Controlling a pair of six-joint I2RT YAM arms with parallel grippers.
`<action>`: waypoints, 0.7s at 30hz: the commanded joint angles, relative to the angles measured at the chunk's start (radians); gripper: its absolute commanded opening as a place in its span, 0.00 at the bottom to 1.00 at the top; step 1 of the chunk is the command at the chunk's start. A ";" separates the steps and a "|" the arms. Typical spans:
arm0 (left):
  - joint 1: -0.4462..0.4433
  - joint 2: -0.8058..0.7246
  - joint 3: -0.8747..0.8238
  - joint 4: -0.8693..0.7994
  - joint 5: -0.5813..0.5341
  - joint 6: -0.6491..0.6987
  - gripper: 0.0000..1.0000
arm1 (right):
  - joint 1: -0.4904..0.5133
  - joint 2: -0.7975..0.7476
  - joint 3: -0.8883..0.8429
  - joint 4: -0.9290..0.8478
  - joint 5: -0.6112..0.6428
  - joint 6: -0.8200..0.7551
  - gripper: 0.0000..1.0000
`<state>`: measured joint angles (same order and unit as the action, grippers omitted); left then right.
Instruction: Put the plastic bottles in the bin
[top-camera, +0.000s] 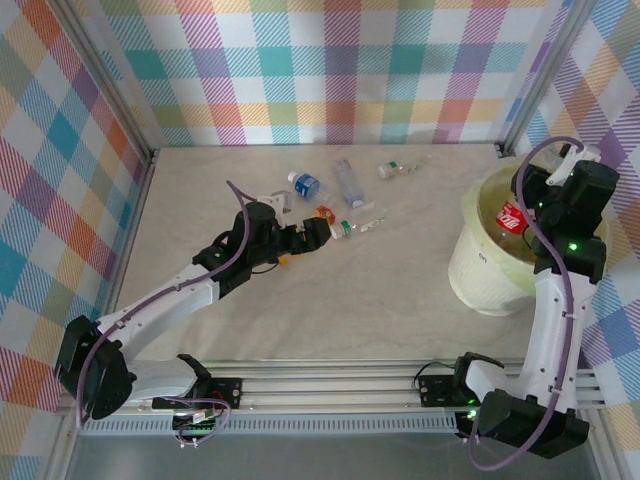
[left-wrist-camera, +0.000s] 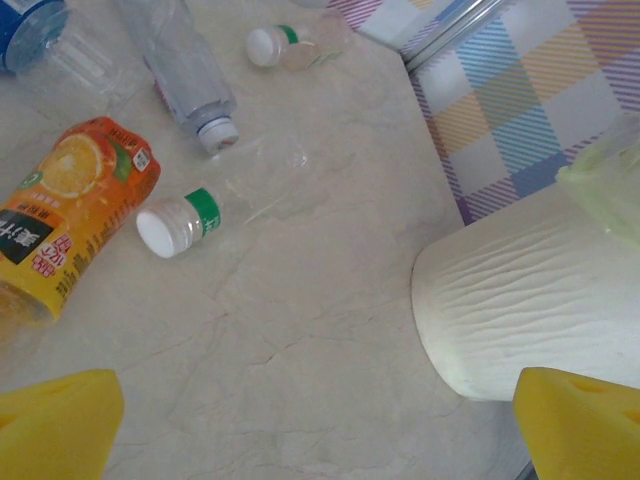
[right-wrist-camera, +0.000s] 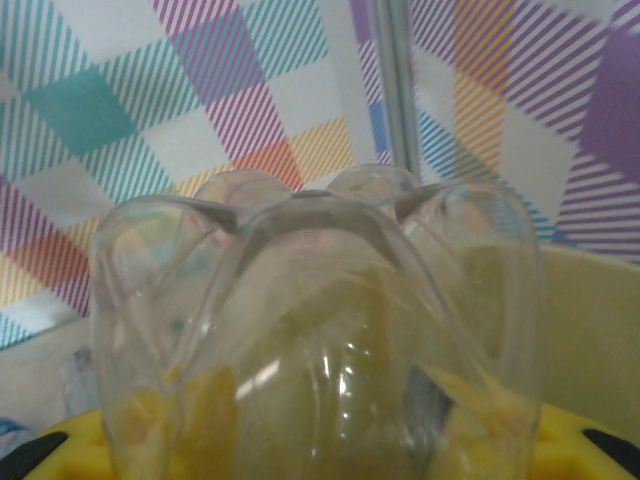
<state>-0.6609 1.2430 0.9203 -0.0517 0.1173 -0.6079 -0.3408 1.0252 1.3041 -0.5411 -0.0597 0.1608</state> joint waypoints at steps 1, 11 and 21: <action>-0.014 0.000 0.013 -0.009 -0.019 0.023 1.00 | -0.009 -0.011 -0.018 0.012 -0.159 0.022 0.44; -0.014 -0.009 0.000 -0.033 -0.050 0.007 1.00 | -0.011 -0.011 -0.127 0.068 -0.260 0.032 0.56; -0.013 0.005 -0.005 -0.029 -0.070 -0.004 1.00 | -0.010 -0.015 -0.127 0.032 -0.320 -0.017 0.78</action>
<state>-0.6609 1.2446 0.9203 -0.0784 0.0639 -0.6090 -0.3496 1.0256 1.1728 -0.4980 -0.3168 0.1684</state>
